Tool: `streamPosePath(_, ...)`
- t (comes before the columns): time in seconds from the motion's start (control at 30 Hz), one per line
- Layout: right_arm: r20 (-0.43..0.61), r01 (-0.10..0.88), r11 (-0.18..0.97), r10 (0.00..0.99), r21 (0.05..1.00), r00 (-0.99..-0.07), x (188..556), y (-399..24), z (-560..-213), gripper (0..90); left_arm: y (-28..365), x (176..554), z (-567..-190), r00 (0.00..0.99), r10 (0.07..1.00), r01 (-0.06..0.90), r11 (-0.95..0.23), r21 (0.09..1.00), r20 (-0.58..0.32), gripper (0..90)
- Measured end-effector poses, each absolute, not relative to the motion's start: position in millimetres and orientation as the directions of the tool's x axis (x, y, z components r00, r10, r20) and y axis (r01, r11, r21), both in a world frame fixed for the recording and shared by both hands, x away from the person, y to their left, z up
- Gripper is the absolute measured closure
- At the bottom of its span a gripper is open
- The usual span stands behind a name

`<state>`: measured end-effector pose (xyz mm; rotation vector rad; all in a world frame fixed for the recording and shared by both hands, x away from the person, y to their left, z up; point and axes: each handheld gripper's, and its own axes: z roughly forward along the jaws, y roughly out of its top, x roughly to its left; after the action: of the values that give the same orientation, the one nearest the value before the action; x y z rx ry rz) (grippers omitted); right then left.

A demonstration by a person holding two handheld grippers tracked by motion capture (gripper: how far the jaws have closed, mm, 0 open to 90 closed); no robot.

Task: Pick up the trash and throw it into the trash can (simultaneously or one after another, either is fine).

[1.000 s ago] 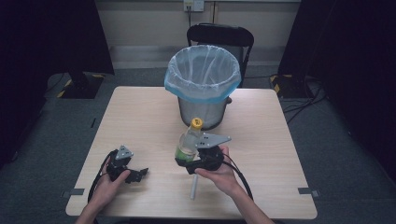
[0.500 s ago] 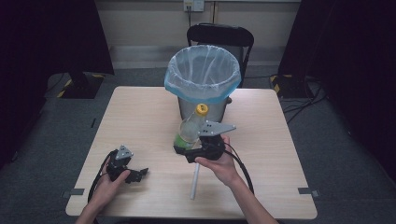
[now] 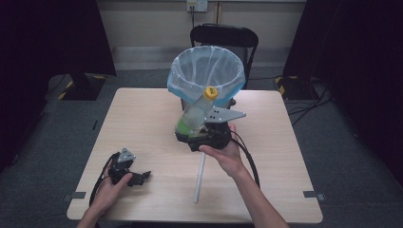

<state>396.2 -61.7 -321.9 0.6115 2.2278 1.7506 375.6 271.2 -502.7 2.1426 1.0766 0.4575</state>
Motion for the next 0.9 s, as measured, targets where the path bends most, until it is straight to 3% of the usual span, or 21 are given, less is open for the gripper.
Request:
streamPosePath(0.63,0.043,0.105,0.099,0.491,0.990,-0.870,423.9,-73.3,-256.4,28.1,271.2,375.6,-502.6,0.594,0.804,0.562,-0.421,0.712,0.007,0.1)
streamPosePath(0.9,0.066,0.113,0.063,0.508,0.992,-0.859,438.3,-80.6,-245.2,28.1,271.2,375.6,-502.6,0.593,0.805,0.562,-0.422,0.712,0.008,0.1)
